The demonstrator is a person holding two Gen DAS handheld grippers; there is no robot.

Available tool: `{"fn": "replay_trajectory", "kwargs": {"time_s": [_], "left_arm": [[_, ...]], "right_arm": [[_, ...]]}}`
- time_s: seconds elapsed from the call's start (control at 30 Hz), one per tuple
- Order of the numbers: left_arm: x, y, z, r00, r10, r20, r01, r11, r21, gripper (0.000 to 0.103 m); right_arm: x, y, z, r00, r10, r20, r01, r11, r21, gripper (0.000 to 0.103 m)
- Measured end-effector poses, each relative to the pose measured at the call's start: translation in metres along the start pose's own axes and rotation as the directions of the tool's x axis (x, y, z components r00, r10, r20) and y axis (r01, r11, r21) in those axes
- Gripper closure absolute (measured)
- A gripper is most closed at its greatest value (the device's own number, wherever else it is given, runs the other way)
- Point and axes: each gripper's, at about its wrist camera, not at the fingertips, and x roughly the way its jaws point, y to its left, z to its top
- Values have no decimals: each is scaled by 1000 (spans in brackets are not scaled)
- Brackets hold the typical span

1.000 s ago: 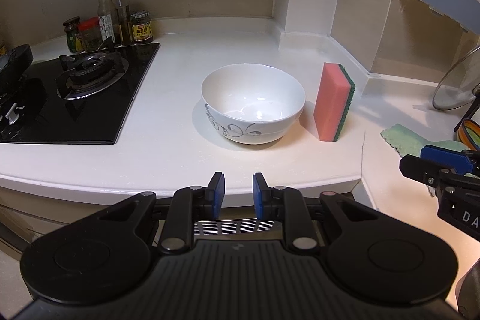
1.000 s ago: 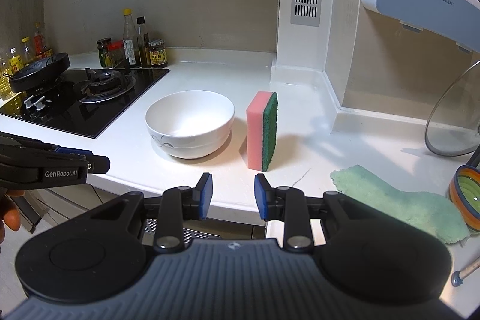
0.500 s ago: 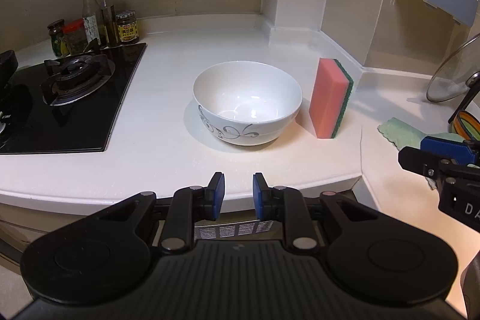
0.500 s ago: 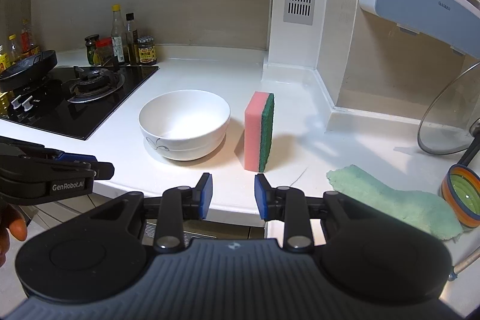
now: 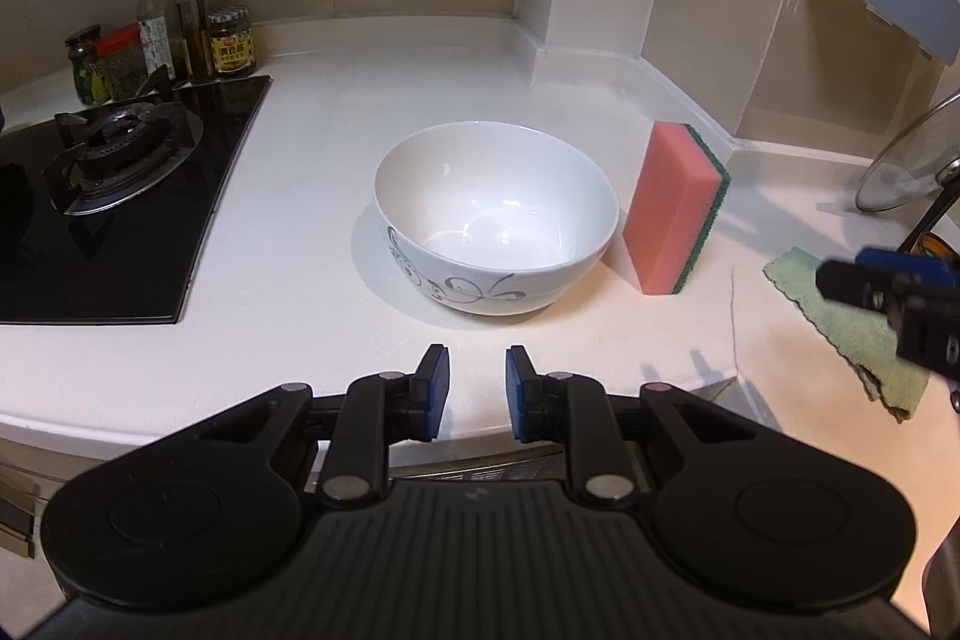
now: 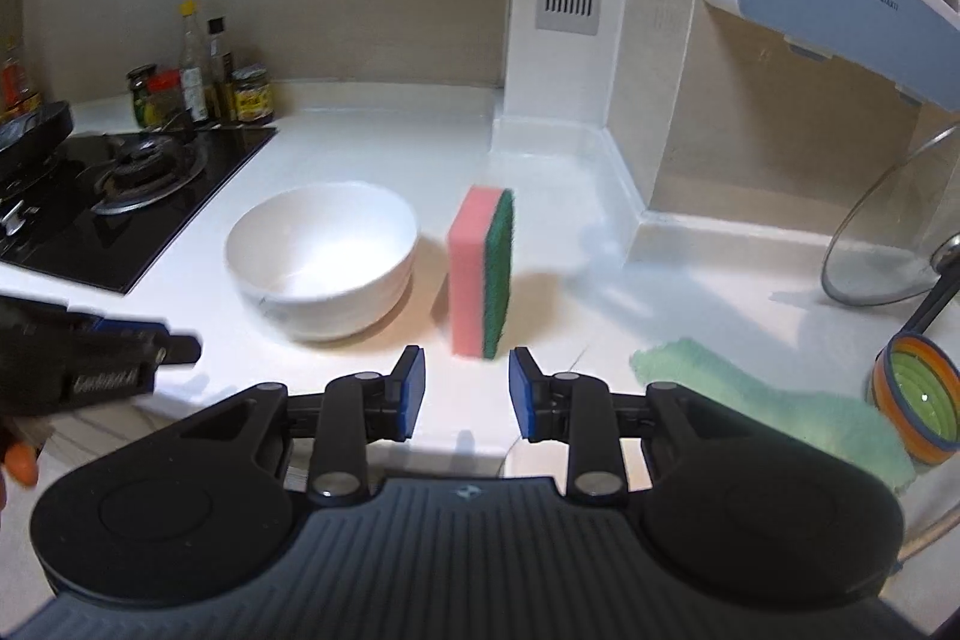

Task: Clean bowl
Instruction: 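Close the right gripper on the pink-and-green sponge and lift it, then grip the white bowl rim with the left gripper while the right gripper brings the sponge over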

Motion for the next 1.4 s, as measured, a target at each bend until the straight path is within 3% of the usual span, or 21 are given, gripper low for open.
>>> {"fn": "replay_trajectory", "kwargs": {"time_s": [0.2,0.47,0.73,0.97,1.2,1.4], "left_arm": [[16,14,16,1000,-4,-11,4,1000,9,79],[21,32,50,999,36,16,-36,999,0,79],[35,39,71,996,83,-13,-84,996,-6,79],[45,35,83,994,105,-28,-105,994,21,79],[50,35,94,997,73,-21,-71,995,63,79],[60,47,111,1000,2,-27,1,995,95,79]], "right_arm": [[41,4,38,1000,-1,12,1,1000,9,77],[85,15,63,1000,-13,0,13,1000,-14,77],[112,9,66,997,-70,-35,69,998,-9,76],[128,-2,67,998,2,-59,2,999,53,73],[131,-25,65,994,66,-91,-45,975,220,76],[122,-27,55,995,91,-45,-79,973,217,81]]}}
